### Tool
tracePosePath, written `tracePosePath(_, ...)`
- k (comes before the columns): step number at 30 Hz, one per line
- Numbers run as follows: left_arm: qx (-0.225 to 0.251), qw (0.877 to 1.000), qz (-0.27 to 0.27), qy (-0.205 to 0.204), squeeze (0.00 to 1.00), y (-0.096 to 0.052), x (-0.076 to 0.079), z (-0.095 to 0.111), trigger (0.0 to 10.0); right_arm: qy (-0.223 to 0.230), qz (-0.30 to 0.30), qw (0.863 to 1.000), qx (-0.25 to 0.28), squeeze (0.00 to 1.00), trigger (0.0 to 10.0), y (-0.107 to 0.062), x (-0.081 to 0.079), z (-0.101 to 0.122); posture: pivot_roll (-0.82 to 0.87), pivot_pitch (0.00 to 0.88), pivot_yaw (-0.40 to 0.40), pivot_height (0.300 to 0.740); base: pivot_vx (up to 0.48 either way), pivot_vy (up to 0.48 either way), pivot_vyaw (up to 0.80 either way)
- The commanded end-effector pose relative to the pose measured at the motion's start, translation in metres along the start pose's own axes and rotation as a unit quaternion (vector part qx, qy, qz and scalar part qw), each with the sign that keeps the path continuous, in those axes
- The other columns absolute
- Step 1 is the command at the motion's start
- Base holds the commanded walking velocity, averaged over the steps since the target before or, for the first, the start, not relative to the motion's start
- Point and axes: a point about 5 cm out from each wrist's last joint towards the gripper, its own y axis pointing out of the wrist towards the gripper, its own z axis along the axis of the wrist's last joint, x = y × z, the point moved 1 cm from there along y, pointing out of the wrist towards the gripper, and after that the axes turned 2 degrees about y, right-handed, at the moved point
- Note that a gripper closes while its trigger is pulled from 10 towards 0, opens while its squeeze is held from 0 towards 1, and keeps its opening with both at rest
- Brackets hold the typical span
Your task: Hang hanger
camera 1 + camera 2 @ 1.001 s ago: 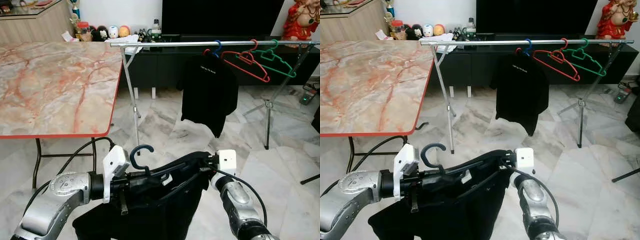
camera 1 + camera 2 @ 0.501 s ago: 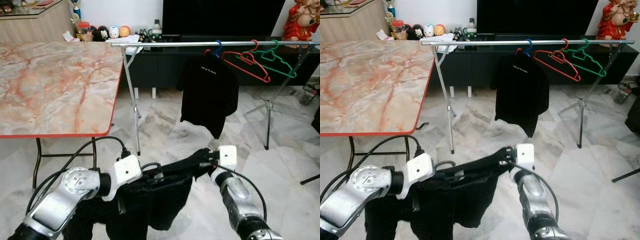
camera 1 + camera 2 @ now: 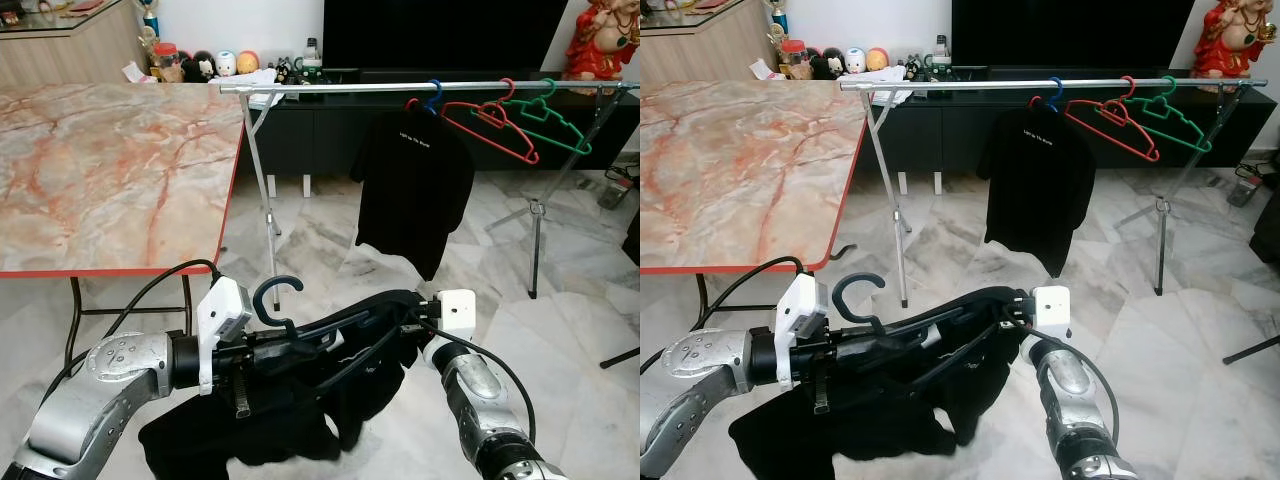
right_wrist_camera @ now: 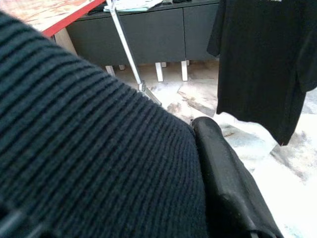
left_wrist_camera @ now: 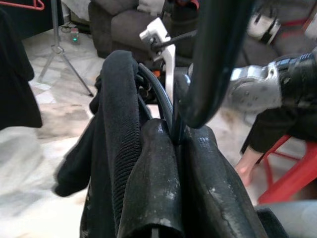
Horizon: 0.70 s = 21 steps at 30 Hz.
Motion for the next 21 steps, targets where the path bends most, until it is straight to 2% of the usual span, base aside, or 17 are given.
tracePosePath(1, 0.088, 0.994, -0.035, 0.049, 0.0, -0.006, 0.007, 0.039, 10.0, 0.018, -0.038, 0.997, -0.059, 0.0, 0.0, -0.015, 0.014, -0.029, 0.08, 0.091, -0.012, 0.74, 0.0, 0.0, 0.0)
tracePosePath(6, 0.087, 0.994, -0.053, 0.037, 0.0, -0.004, 0.012, 0.037, 10.0, 0.02, -0.041, 0.997, -0.067, 0.0, 0.0, -0.018, 0.014, -0.035, 0.08, 0.089, -0.011, 0.74, 0.0, 0.0, 0.0)
tracePosePath(8, 0.032, 0.997, -0.061, 0.039, 0.0, -0.003, 0.014, 0.025, 10.0, 0.02, -0.041, 0.997, -0.067, 0.0, 0.0, -0.019, 0.015, -0.035, 0.08, 0.09, -0.011, 0.74, 0.0, 0.0, 0.0)
tracePosePath(11, -0.122, 0.988, -0.048, 0.082, 0.0, 0.0, 0.011, -0.016, 10.0, 0.015, -0.041, 0.997, -0.058, 0.0, 0.0, -0.016, 0.016, -0.029, 0.08, 0.087, -0.008, 0.74, 0.0, 0.0, 0.0)
tracePosePath(14, -0.137, 0.987, 0.003, 0.087, 0.0, 0.006, -0.001, -0.024, 10.0, 0.013, -0.039, 0.998, -0.044, 0.0, 0.0, -0.013, 0.017, -0.021, 0.08, 0.085, -0.008, 0.74, 0.0, 0.0, 0.0)
tracePosePath(17, -0.146, 0.984, 0.023, 0.095, 0.0, 0.009, -0.006, -0.027, 10.0, 0.012, -0.037, 0.999, -0.037, 0.0, 0.0, -0.011, 0.016, -0.017, 0.08, 0.085, -0.008, 0.74, 0.0, 0.0, 0.0)
tracePosePath(19, -0.173, 0.977, 0.059, 0.112, 0.0, 0.014, -0.016, -0.035, 10.0, 0.005, -0.027, 0.999, -0.018, 0.0, 0.0, -0.005, 0.013, -0.006, 0.07, 0.084, -0.009, 0.74, 0.0, 0.0, 0.0)
tracePosePath(21, -0.188, 0.972, 0.061, 0.126, 0.0, 0.013, -0.017, -0.038, 10.0, -0.005, -0.024, 1.0, -0.012, 0.0, 0.0, -0.004, 0.013, -0.002, 0.07, 0.083, -0.009, 0.74, 0.0, 0.0, 0.0)
